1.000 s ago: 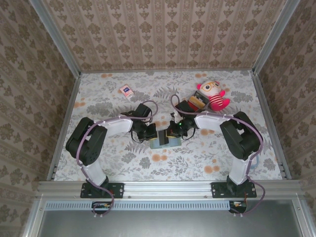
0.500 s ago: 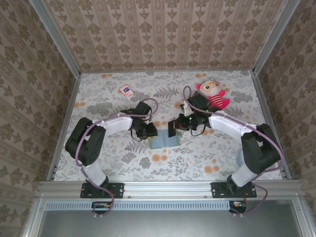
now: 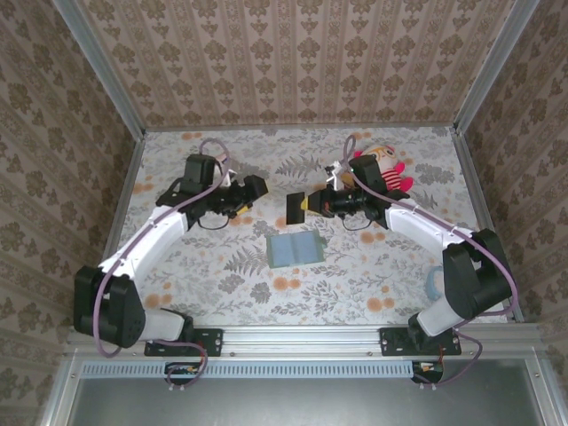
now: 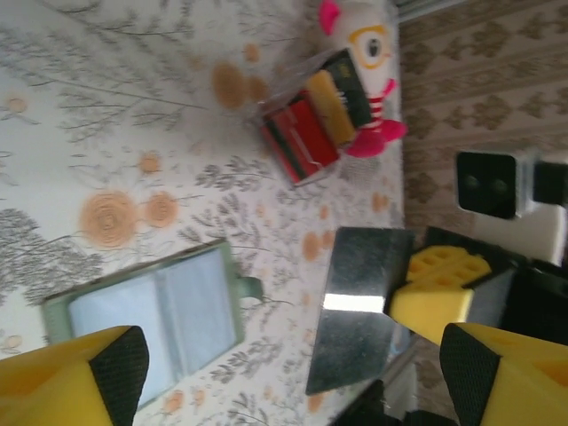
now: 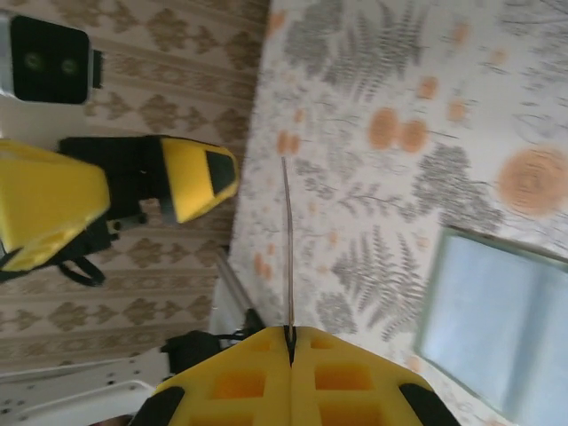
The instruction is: Take the credit cards out of the card holder
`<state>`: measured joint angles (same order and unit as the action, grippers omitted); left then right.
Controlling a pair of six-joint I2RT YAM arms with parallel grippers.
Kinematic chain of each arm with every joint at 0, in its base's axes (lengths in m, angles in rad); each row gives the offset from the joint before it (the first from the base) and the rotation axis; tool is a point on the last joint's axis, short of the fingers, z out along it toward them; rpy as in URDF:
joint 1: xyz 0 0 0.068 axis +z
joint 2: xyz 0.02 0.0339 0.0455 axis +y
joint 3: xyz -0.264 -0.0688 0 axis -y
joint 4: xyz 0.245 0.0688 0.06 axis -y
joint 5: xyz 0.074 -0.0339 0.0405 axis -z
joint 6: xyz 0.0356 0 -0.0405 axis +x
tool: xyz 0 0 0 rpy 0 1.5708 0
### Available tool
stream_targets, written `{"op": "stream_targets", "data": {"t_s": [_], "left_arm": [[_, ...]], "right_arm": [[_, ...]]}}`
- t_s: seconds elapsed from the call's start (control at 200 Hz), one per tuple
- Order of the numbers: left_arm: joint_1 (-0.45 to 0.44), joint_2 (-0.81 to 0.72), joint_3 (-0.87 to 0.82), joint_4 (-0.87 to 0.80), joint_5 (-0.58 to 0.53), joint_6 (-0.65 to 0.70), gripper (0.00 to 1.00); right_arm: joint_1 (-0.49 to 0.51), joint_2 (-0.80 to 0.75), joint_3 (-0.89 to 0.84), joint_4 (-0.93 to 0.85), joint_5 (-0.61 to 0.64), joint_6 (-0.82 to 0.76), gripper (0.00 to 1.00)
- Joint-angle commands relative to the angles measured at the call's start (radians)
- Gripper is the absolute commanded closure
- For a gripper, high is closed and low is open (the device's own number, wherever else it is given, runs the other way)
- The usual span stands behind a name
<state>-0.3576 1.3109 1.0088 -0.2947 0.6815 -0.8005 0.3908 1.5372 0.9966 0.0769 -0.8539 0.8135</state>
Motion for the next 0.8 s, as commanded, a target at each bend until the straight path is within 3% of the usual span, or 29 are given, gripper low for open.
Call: {"op": "stream_targets", "data": {"t_s": [0.0,0.185,0.36,0.625,0.795], "left_arm": [[0.008,-0.019,-0.011,0.053,0.136,-0.012,0.1],[0.006,0.008,-0.021,0.194,0.236,-0.071,0.17],[0.006,0.027,-0.013,0.271,0.263,-0.114,0.41],[0.002,0.07,-0.006,0.328,0.268,-0.159,0.61],[0.0,0.083,-0.002,0.364,0.259,-0.185,0.81]], "right_arm": [[0.001,0.013,-0.001,0.24,-0.114,0.158,1.0],[0.0,0.059,0.007,0.418,-0.16,0.289,1.0],[0.002,0.088,0.02,0.493,-0.18,0.345,1.0],[0.002,0.122,0.027,0.589,-0.184,0.42,1.0],[0.002,0.133,0.025,0.604,-0.173,0.437,1.0]]}}
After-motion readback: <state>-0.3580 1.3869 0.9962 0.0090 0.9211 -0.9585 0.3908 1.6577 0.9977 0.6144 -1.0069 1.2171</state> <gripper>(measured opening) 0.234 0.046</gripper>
